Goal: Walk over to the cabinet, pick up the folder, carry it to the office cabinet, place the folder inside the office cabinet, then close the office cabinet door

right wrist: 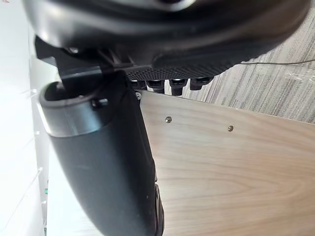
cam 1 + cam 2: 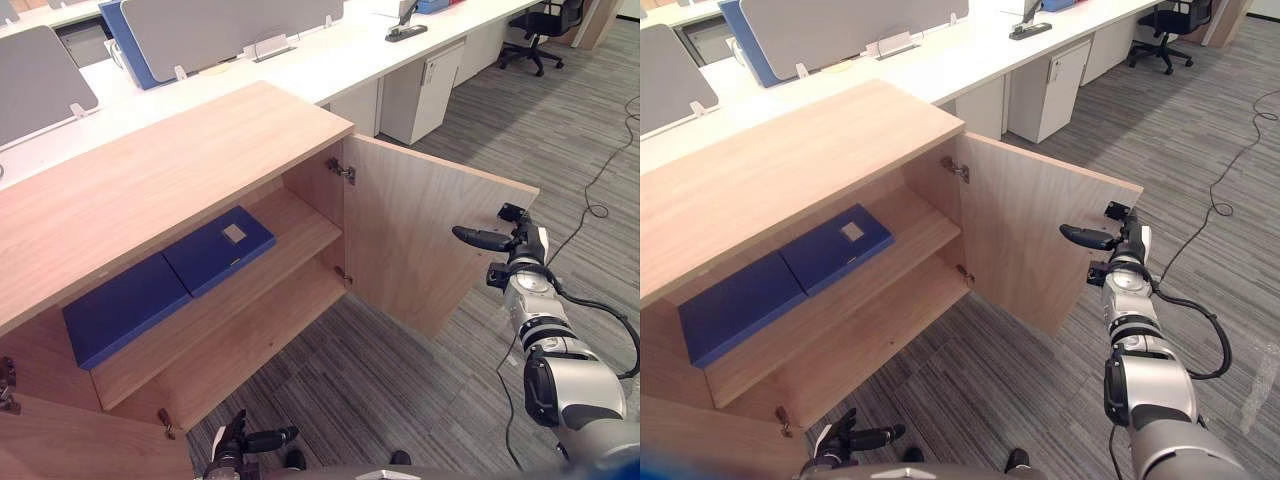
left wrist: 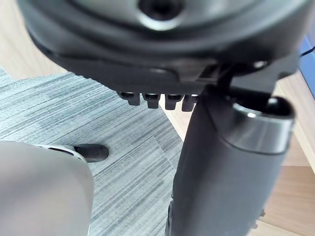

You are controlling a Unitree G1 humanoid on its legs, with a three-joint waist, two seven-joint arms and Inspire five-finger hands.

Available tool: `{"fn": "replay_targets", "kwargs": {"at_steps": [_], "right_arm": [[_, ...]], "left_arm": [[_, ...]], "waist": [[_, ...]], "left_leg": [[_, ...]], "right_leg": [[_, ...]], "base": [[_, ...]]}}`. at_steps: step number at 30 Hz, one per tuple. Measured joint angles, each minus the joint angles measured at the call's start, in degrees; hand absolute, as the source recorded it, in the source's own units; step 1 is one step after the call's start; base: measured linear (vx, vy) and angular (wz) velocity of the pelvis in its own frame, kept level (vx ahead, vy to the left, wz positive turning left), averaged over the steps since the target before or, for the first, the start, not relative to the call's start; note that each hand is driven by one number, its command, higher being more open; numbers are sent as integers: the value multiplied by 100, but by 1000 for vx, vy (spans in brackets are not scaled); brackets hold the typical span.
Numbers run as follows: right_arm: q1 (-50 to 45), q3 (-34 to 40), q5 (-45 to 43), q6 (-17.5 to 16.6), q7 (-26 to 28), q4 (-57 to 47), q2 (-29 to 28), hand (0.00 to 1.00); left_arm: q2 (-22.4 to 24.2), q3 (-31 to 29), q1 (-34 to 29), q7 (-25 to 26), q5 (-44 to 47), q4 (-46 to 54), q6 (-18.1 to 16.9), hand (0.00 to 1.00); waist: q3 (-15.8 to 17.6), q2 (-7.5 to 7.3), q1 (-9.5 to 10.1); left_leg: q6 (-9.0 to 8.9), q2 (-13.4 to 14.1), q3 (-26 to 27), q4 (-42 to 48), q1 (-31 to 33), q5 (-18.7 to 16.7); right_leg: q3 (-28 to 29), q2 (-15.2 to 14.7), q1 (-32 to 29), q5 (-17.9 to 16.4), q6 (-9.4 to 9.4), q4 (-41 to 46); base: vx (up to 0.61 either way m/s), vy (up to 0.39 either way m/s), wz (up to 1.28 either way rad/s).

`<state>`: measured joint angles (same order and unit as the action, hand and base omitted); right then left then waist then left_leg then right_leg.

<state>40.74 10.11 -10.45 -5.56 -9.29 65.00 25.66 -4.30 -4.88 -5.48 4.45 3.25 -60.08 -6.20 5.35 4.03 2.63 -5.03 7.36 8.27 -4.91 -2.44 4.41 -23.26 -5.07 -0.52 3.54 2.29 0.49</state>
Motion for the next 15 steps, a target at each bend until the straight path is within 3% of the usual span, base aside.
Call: {"fn": "replay_targets", "kwargs": {"at_steps": [9,12,15], "right_arm": [[101,-389,-121,4,57,166,111,100],[97,-959,-240,35,48,54,106,100],[-238,-1989,-136,105,63,-782,259,100]], "left_arm": [[-97,219,9,-98,-9,32,-80,100],[-109,245,2,-102,-9,26,-80,100],[-174,314,-8,-103,-66,11,-78,100]], "waist": [[123,10,-21],[138,19,-63],[191,11,-178]], "left_leg": [[-8,51,-73,1,-43,19],[-34,107,12,3,-61,8],[-104,207,241,24,-63,-38]], "right_leg": [[-45,83,143,71,-25,-181],[26,128,127,80,-35,-206],[245,239,36,130,-95,-275]], "base": [[-30,2,2],[-21,-3,-17],[-18,-10,-41]]}}
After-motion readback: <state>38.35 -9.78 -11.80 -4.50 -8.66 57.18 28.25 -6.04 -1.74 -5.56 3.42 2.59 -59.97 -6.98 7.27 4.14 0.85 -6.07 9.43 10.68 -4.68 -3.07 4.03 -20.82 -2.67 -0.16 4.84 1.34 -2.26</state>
